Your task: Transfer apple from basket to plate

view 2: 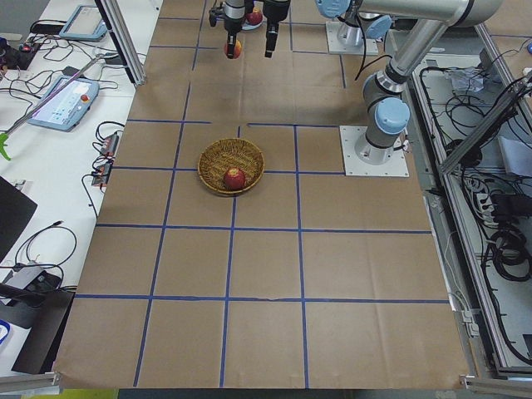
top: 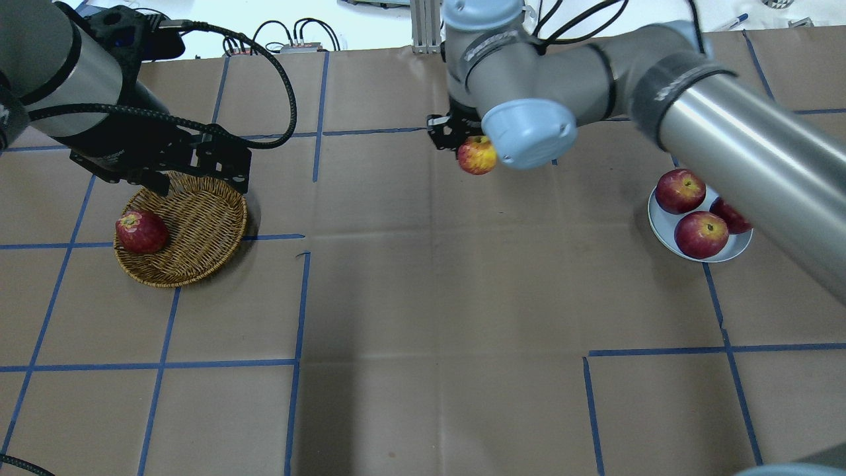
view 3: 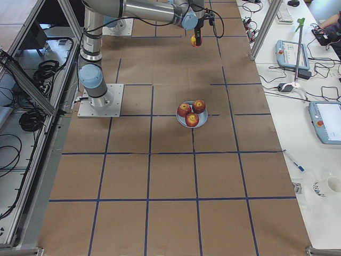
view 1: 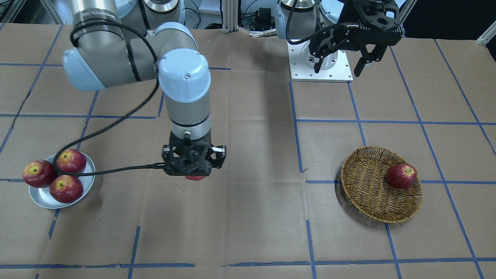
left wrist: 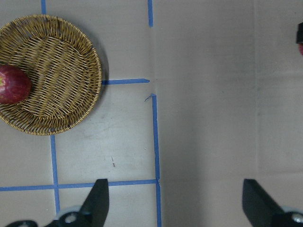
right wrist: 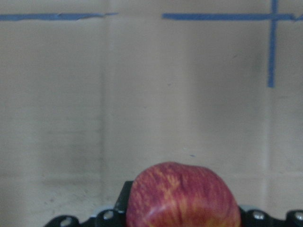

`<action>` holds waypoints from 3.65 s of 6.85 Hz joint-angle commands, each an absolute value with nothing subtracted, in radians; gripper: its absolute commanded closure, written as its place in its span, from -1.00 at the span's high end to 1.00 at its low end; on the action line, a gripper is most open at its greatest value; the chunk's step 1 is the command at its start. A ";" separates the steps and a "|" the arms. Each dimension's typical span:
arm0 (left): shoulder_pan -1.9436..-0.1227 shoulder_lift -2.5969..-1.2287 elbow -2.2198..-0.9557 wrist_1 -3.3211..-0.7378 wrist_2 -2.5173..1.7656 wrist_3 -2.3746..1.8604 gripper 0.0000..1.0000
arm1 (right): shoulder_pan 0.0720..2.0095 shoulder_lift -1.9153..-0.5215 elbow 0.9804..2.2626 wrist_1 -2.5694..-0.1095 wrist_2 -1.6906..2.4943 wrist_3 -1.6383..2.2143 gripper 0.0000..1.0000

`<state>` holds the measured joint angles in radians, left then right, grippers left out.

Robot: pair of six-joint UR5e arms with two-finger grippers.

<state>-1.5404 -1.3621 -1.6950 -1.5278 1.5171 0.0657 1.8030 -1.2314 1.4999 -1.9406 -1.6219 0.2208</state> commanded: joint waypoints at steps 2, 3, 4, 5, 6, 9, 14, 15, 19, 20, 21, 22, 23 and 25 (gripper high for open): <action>-1.542 -1.362 -1.695 -1.528 1.516 0.064 0.98 | 1.423 -1.339 1.489 -1.726 -1.618 -0.218 -0.30; -1.542 -1.362 -1.695 -1.528 1.517 0.064 0.98 | 1.328 -1.336 1.505 -1.721 -1.617 -0.312 -0.30; -1.542 -1.362 -1.695 -1.528 1.517 0.066 0.98 | 1.251 -1.333 1.547 -1.739 -1.615 -0.418 -0.30; -1.542 -1.362 -1.695 -1.528 1.517 0.066 0.98 | 1.188 -1.328 1.612 -1.796 -1.570 -0.492 -0.30; -1.542 -1.362 -1.695 -1.528 1.517 0.066 0.98 | 1.148 -1.321 1.687 -1.925 -1.557 -0.536 -0.30; -1.540 -1.362 -1.695 -1.528 1.513 0.066 0.98 | 1.143 -1.218 1.732 -2.042 -1.557 -0.540 -0.30; -1.539 -1.362 -1.695 -1.529 1.509 0.066 0.98 | 1.143 -1.223 1.750 -2.039 -1.577 -0.540 1.00; -1.539 -1.364 -1.695 -1.529 1.509 0.066 0.98 | 1.143 -1.226 1.746 -2.034 -1.591 -0.538 1.00; -1.539 -1.364 -1.695 -1.529 1.508 0.067 0.98 | 1.202 -1.374 1.682 -1.912 -1.583 -0.502 1.00; -1.539 -1.364 -1.695 -1.529 1.508 0.067 0.98 | 1.238 -1.382 1.598 -1.799 -1.583 -0.473 1.00; -1.539 -1.364 -1.695 -1.529 1.508 0.067 0.98 | 1.288 -1.385 1.485 -1.647 -1.592 -0.435 1.00; -1.539 -1.364 -1.695 -1.529 1.508 0.067 0.98 | 1.319 -1.385 1.417 -1.544 -1.592 -0.348 1.00; -1.537 -1.362 -1.695 -1.529 1.508 0.069 0.98 | 1.368 -1.397 1.413 -1.525 -1.592 -0.290 1.00; -1.537 -1.362 -1.695 -1.529 1.508 0.069 0.98 | 1.501 -1.471 1.452 -1.511 -1.592 -0.143 1.00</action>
<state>-1.5380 -1.3624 -1.6950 -1.5294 1.5079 0.0688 1.4260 -1.4327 1.4326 -1.5254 -1.5921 -0.2249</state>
